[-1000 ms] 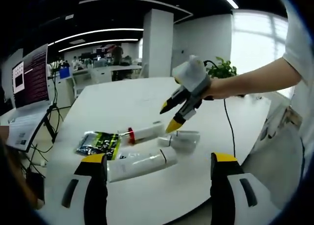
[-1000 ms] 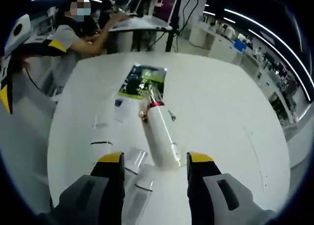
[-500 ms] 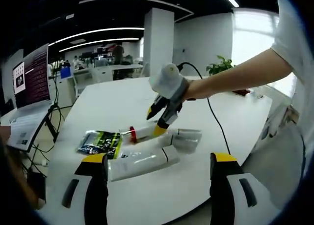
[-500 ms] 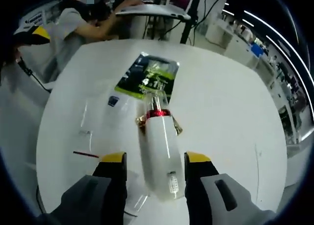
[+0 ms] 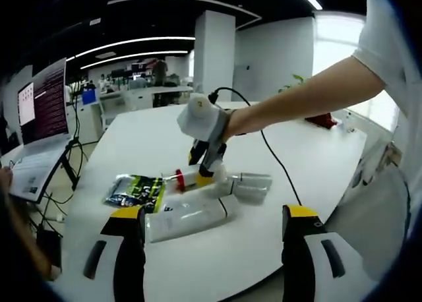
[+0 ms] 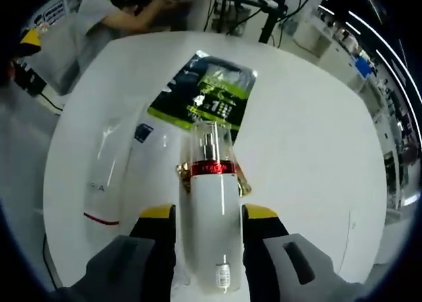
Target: Arrange the skincare products in the storage area until every visible bottle or jar stands upright without overlapping.
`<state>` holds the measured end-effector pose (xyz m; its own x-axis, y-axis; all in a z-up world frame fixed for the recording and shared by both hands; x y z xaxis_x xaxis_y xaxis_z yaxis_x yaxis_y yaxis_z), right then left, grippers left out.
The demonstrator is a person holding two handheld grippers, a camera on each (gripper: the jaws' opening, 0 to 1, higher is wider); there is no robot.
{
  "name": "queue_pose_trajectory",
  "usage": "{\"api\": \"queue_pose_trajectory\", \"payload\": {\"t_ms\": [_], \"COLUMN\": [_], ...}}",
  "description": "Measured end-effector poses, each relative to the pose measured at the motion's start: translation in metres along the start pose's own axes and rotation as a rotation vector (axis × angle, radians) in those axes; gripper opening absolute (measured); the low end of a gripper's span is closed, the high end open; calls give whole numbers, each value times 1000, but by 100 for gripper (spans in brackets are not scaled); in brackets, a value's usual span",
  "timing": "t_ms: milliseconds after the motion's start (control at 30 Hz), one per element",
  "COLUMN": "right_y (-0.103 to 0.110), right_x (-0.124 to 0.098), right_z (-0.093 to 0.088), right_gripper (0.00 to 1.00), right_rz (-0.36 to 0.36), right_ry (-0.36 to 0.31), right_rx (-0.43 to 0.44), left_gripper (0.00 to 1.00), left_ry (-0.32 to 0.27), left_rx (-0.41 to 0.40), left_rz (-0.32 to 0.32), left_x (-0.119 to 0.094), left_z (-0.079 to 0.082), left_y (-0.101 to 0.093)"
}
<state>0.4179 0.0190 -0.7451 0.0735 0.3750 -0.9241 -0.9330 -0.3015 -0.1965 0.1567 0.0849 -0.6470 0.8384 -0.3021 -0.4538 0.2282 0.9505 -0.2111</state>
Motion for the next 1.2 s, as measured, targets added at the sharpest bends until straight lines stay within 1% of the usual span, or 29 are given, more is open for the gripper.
{"api": "queue_pose_trajectory", "payload": {"t_ms": [133, 333, 400, 467, 533, 867, 1000, 1200], "right_y": [-3, -7, -6, -7, -4, -9, -13, -8], "right_x": [0, 3, 4, 7, 6, 7, 10, 6], "right_z": [1, 5, 4, 6, 6, 5, 4, 5], "right_gripper": [36, 32, 31, 30, 30, 30, 30, 29], "right_rz": [6, 27, 28, 28, 32, 53, 68, 59], "right_ry": [14, 33, 53, 70, 81, 96, 101, 116], "right_rx": [-10, 0, -2, -23, -29, -50, -41, -14], "left_gripper": [77, 77, 77, 77, 77, 77, 77, 76], "left_ry": [1, 2, -1, 0, 6, 26, 37, 46], "left_rx": [1, 3, 2, -3, -1, 7, 14, 21], "left_rz": [-2, 2, 4, 4, 2, -6, -12, -10], "left_x": [1, 1, 1, 1, 1, 2, 3, 4], "left_z": [-1, -1, 0, 1, 1, 1, 0, -2], "left_y": [-1, -1, -1, -1, -2, -4, -5, -4]}}
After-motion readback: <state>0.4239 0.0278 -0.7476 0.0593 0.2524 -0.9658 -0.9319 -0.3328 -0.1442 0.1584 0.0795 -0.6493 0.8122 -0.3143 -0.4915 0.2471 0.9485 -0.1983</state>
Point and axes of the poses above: the point that each gripper's makers call its tool centre point, and the gripper's own axes: x roughly forward along the fingers, y roughly to its left, z roughly out of its top, the point moved 9 cm from there along -x, roughly backward along the fingers, and after that the axes turned 10 degrees about -x, right-handed, at the moved point
